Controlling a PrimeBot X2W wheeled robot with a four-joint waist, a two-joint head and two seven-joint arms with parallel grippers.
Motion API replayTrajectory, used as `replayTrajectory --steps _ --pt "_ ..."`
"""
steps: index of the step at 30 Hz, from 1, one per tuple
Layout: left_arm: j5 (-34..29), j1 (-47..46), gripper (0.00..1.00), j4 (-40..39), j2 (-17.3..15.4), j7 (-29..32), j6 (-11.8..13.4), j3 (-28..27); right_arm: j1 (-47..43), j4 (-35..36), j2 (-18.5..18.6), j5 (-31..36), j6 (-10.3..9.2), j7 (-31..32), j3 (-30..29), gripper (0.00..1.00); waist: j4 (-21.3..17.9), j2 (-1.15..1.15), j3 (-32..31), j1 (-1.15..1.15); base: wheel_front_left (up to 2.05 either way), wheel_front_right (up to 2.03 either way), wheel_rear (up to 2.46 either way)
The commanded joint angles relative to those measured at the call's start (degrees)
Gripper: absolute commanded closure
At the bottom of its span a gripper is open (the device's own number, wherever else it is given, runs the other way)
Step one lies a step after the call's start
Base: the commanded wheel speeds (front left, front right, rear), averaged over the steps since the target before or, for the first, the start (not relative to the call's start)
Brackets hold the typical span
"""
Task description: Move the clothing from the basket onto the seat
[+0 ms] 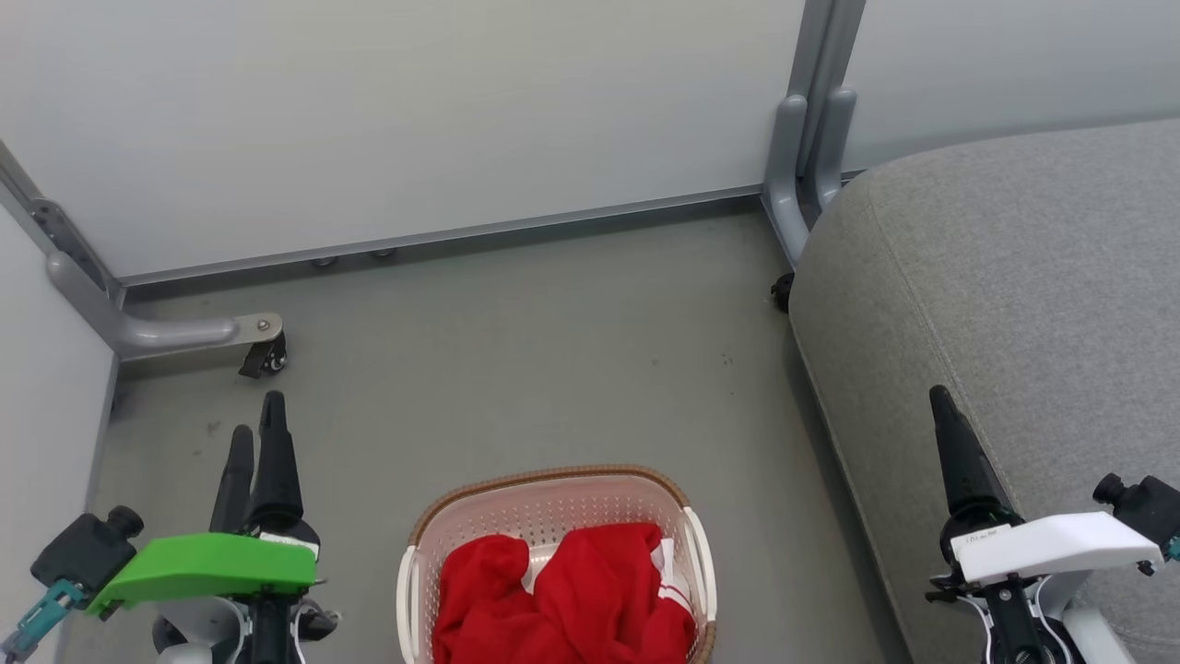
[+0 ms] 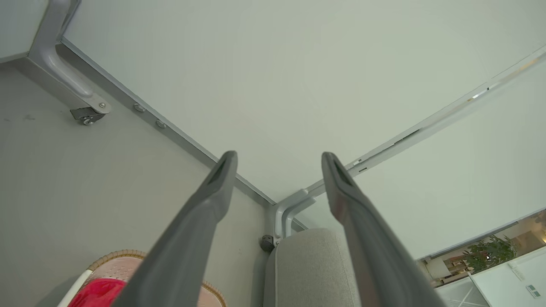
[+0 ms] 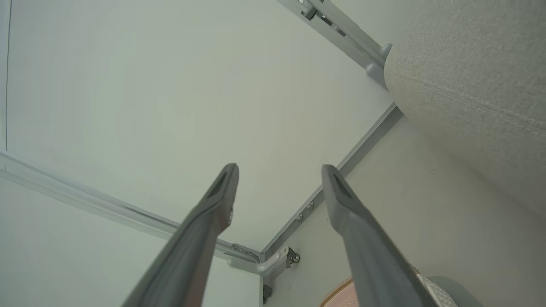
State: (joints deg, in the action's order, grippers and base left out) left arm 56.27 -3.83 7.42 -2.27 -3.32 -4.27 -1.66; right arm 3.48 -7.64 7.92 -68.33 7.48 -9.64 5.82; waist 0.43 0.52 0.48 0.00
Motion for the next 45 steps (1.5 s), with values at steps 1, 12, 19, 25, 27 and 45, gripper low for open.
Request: replayTrajectory --steps 1,12,19,25,27,45 --pt "-3.0 -1.5 0.00 -1.1 -0.4 -0.6 0.3 0.5 0.1 1.2 0.1 2.4 0.03 -0.4 -0.4 0.00 0.0 -0.17 0.0 0.00 0.00 0.00 0.00" --pt "-14.0 -1.6 0.00 0.6 -0.5 -2.6 1.5 2.7 -0.4 1.8 -0.8 13.1 0.03 -1.3 -0.6 0.00 0.1 -0.22 -0.2 0.00 0.00 0.00 0.00" --pt "-19.2 -2.0 0.00 1.9 -0.5 -3.8 2.2 3.7 -0.7 2.0 -1.4 19.7 0.03 -1.9 -0.8 0.00 0.2 -0.25 -0.2 0.00 0.00 0.00 0.00" --pt "-23.4 -2.2 0.00 2.9 -0.6 -4.7 2.3 4.3 -1.0 2.0 -1.8 24.8 0.03 -2.3 -0.9 0.00 0.3 -0.27 -0.2 0.00 0.00 0.00 0.00" --pt "-24.5 -2.3 0.00 3.1 -0.6 -5.1 2.3 4.5 -1.0 1.9 -2.0 26.5 0.03 -2.5 -1.0 0.00 0.4 -0.28 -0.3 0.00 0.00 0.00 0.00" --pt "-34.3 -2.0 0.00 4.5 -0.7 -7.6 2.2 5.8 -1.7 -0.1 -3.1 39.9 0.03 -3.6 -2.3 0.00 0.8 -0.35 -0.4 0.00 0.00 0.00 0.00"
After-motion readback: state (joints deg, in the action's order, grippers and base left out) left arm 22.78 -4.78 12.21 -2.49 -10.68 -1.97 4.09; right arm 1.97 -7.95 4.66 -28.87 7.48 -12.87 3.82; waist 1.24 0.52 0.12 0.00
